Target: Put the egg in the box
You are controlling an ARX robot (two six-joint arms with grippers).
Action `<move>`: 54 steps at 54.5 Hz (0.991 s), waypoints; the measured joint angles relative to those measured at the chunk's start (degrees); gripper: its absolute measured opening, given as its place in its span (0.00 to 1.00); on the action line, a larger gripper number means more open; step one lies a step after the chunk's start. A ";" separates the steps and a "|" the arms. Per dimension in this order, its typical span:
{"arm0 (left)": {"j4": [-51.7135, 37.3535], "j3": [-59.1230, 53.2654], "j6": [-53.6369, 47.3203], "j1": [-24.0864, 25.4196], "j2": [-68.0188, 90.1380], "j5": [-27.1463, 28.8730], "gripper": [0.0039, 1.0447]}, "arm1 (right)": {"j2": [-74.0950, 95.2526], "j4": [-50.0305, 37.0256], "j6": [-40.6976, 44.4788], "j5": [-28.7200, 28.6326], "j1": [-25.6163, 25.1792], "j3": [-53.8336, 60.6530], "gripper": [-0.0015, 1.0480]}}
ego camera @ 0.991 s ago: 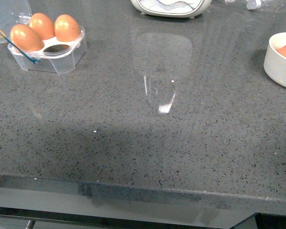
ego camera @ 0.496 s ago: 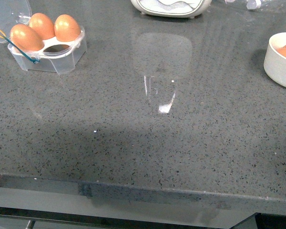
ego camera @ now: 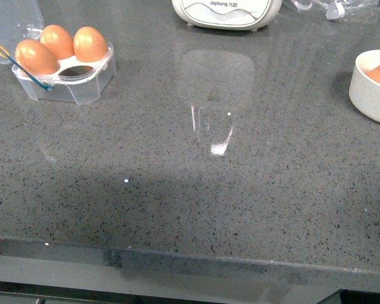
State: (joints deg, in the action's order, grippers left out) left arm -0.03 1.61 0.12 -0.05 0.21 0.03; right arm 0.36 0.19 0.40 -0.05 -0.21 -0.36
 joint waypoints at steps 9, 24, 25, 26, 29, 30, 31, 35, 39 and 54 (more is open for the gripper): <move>0.00 0.00 0.00 0.00 0.00 0.00 0.94 | 0.00 0.02 0.00 0.00 0.00 0.00 0.93; 0.00 0.00 0.00 0.00 0.00 0.00 0.94 | 0.00 0.00 0.00 0.00 0.00 0.00 0.93; 0.00 0.00 0.00 0.00 0.00 0.00 0.94 | 0.00 0.00 0.00 0.00 0.00 0.00 0.93; 0.00 0.00 0.00 0.00 0.00 0.00 0.94 | 0.00 0.02 0.00 0.02 0.00 0.00 0.93; 0.00 0.00 0.00 0.00 0.00 0.00 0.94 | 1.11 0.70 1.40 3.23 0.42 -0.09 0.93; 0.00 0.00 0.00 0.00 0.00 0.00 0.94 | 1.97 0.35 1.86 3.45 0.39 -0.09 0.93; 0.00 0.00 0.00 0.00 0.00 0.02 0.94 | 2.95 -0.33 2.12 3.43 0.20 -0.09 0.93; 0.00 0.00 0.00 0.00 0.00 0.00 0.94 | 7.76 -5.99 3.82 2.21 -1.38 -0.09 0.93; 0.00 0.00 0.00 0.00 0.00 0.00 0.94 | 13.66 -14.12 4.83 -0.59 -3.52 -0.09 0.93; 0.00 0.00 0.00 0.00 0.00 0.00 0.94 | 38.97 -39.52 5.77 -7.82 -9.88 -3.85 0.93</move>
State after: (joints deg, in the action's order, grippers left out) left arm -0.03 1.61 0.12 -0.05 0.21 0.03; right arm 39.33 -39.33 6.17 -7.88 -10.09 -4.21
